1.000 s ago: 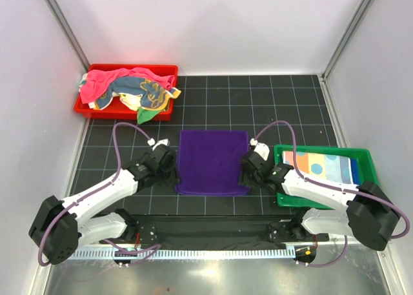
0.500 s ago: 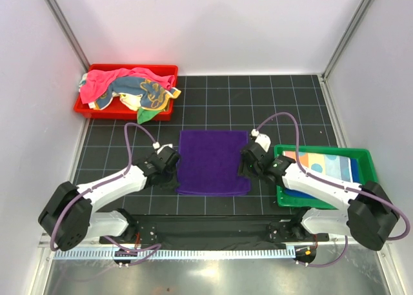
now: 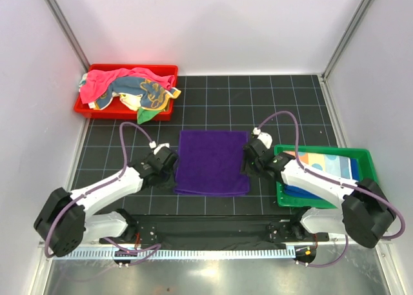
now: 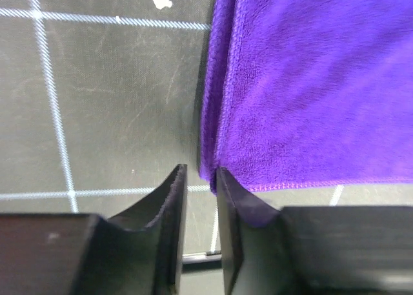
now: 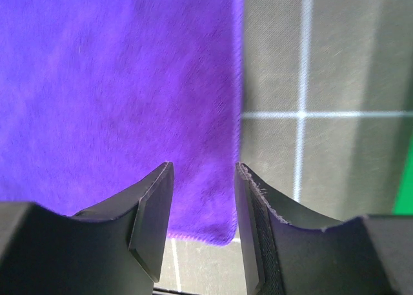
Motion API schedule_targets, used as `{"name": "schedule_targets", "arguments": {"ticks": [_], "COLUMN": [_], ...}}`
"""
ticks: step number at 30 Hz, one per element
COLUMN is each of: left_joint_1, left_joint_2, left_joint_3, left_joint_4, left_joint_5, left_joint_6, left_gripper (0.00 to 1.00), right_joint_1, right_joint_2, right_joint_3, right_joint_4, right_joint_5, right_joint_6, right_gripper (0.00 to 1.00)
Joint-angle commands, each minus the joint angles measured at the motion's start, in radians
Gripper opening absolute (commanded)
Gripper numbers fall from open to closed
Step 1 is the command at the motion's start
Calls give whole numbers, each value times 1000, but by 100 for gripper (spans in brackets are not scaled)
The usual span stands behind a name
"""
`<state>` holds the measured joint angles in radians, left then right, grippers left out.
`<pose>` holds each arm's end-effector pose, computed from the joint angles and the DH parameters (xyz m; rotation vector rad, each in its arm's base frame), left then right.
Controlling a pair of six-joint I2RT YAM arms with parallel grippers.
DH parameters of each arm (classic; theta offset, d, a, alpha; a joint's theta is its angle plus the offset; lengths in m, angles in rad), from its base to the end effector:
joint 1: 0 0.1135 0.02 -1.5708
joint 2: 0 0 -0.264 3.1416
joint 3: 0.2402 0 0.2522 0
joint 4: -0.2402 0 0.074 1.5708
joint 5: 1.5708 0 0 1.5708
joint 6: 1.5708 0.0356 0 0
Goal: Fold and stack the towels
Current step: Fold the towel
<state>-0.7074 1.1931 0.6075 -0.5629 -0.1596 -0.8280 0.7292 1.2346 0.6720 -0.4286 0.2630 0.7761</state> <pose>0.1592 -0.1287 0.1739 -0.2103 2.7103 -0.2482 0.1788 0.1473 0.1921 0.1592 2.5280 0.2716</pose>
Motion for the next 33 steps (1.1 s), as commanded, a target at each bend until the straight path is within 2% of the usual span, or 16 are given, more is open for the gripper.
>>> {"name": "schedule_targets", "arguments": {"ticks": [1, 4, 8, 13, 18, 23, 33], "left_joint_1": [-3, -3, 29, 91, 161, 209, 264], "left_joint_2": [-78, -86, 34, 325, 542, 715, 803], "left_joint_3": [99, 187, 323, 518, 696, 778, 792], "left_joint_4": [-80, -100, -48, -31, 3, 50, 133], "left_joint_5": [-46, -77, -106, -147, -139, -149, -115], "left_joint_6": [18, 32, 98, 205, 294, 371, 400], "left_gripper": [30, 39, 42, 41, 39, 38, 39], "right_joint_1": [-85, -183, -266, -344, -360, -361, -361], "right_joint_2": [-27, 8, 107, 270, 414, 580, 718], "right_joint_3": [80, 142, 271, 380, 488, 598, 655], "right_joint_4": [-6, -2, 2, 27, 60, 60, 70], "right_joint_5": [-36, -96, -130, -165, -191, -162, -81], "right_joint_6": [-72, -127, -192, -238, -288, -314, -328], "right_gripper": [50, 50, 50, 50, 50, 49, 47]}}
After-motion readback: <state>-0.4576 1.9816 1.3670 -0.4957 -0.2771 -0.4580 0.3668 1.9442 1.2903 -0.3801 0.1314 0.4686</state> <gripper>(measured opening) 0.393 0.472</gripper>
